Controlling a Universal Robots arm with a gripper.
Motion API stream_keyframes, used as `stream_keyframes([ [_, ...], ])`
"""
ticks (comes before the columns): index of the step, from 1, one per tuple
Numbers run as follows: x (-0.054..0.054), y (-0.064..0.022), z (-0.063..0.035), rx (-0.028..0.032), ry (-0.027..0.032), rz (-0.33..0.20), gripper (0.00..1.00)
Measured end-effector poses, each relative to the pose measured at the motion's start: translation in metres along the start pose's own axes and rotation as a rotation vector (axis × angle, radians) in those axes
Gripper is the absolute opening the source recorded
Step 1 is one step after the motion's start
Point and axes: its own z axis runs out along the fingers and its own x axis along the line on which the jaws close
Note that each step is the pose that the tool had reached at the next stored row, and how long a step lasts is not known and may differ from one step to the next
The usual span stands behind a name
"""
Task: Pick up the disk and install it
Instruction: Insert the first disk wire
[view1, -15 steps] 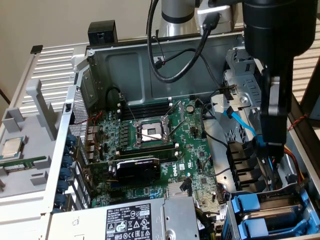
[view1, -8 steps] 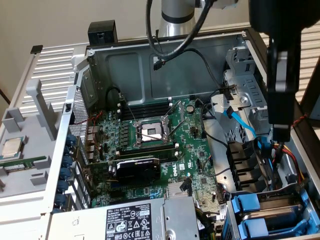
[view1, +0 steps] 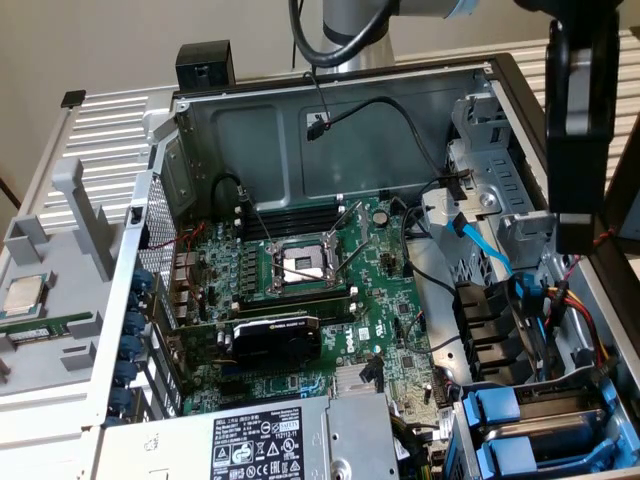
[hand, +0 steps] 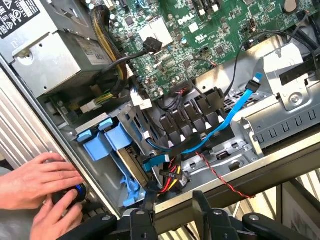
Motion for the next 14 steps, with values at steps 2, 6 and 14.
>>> stream_keyframes([
  [2,0.0,-0.0001,-0.0001,0.0,0.0001,0.0,0.43],
  [6,0.0,0.0,-0.0001,0.0,0.0001,0.0,0.43],
  [14,0.0011,0.0,-0.0003,0.0008,-0.0005,-0.002,0.43],
])
